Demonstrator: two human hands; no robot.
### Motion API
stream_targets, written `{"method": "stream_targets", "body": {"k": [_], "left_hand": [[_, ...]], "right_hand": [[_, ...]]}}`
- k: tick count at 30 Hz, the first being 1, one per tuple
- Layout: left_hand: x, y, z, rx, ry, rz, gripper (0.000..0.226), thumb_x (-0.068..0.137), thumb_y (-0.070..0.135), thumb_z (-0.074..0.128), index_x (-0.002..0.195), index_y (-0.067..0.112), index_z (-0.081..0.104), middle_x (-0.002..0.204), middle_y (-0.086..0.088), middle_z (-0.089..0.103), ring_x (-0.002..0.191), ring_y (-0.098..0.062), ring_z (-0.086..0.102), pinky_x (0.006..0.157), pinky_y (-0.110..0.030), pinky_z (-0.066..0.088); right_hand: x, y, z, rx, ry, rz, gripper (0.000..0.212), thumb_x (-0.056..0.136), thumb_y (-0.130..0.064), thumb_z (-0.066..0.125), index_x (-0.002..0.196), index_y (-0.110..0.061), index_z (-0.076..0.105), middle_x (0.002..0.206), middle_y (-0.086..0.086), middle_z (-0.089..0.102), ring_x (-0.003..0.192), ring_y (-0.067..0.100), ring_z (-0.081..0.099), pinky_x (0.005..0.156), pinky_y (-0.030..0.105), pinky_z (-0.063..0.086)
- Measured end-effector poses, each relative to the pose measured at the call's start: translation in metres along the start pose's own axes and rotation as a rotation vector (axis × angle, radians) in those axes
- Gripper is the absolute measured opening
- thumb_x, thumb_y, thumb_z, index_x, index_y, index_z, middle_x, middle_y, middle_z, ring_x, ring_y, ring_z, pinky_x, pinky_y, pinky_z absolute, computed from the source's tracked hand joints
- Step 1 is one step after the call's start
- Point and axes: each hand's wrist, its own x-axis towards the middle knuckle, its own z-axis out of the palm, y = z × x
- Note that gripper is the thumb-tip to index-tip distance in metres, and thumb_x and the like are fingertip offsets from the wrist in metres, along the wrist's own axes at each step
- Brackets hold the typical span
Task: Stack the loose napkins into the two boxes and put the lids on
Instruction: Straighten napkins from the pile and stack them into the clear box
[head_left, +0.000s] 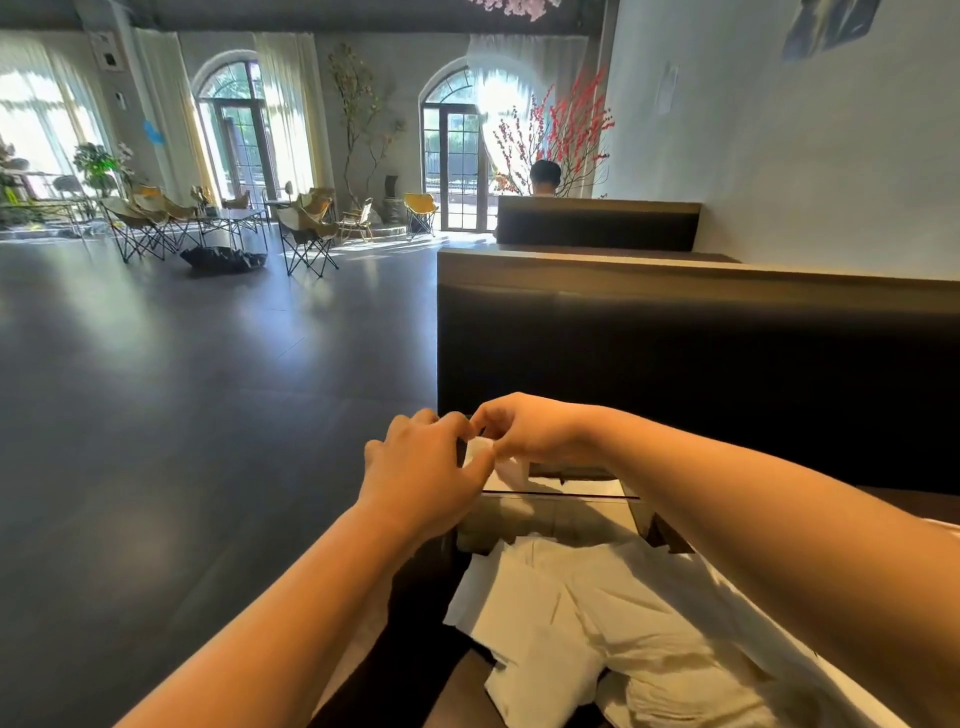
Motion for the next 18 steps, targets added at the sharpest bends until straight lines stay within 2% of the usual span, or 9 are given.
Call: {"method": "stream_targets", "body": {"k": [4,8,11,15,18], "left_hand": [[0.001,-0.008,0.005,-0.07,-0.022,0.029,0.025,0.101,0.053,0.057,0.115,0.037,0.069,0.112,0.01,0.052,0.111,-0.012,0.047,0.103,-0.049,0.052],[0.002,-0.014,0.009,-0.046,-0.042,0.052,0.024,0.1,0.049,0.061,0.106,0.031,0.076,0.121,0.007,0.055,0.114,-0.01,0.041,0.103,-0.043,0.052],[0.005,-0.014,0.01,-0.033,-0.073,0.075,0.023,0.099,0.045,0.062,0.104,0.03,0.078,0.126,0.008,0.054,0.122,-0.012,0.038,0.105,-0.046,0.05],[0.009,-0.013,0.01,0.002,-0.175,0.121,0.025,0.102,0.039,0.058,0.114,0.03,0.077,0.133,0.011,0.054,0.132,-0.014,0.033,0.111,-0.049,0.043],[0.012,-0.012,0.009,0.016,-0.256,0.121,0.023,0.103,0.037,0.055,0.107,0.029,0.076,0.124,0.01,0.06,0.125,-0.012,0.04,0.109,-0.047,0.043]], "right_hand": [[0.008,0.003,0.013,-0.04,0.003,-0.026,0.025,0.096,-0.012,0.074,0.116,-0.025,0.071,0.112,-0.002,0.071,0.107,0.018,0.067,0.097,0.037,0.057],[0.013,0.008,0.024,-0.15,0.06,-0.036,0.029,0.095,-0.008,0.072,0.119,-0.024,0.069,0.107,-0.003,0.069,0.099,0.015,0.066,0.085,0.026,0.055],[0.014,0.01,0.03,-0.195,0.082,-0.04,0.031,0.096,-0.007,0.071,0.121,-0.024,0.067,0.106,-0.005,0.067,0.098,0.014,0.065,0.079,0.023,0.052],[0.005,0.005,0.03,-0.238,0.065,-0.081,0.028,0.097,-0.024,0.073,0.123,-0.025,0.062,0.111,-0.003,0.068,0.101,0.016,0.066,0.084,0.026,0.054],[-0.01,0.002,0.023,-0.253,0.09,-0.121,0.03,0.099,-0.027,0.07,0.128,-0.027,0.06,0.122,-0.006,0.067,0.107,0.013,0.064,0.091,0.028,0.053]]}}
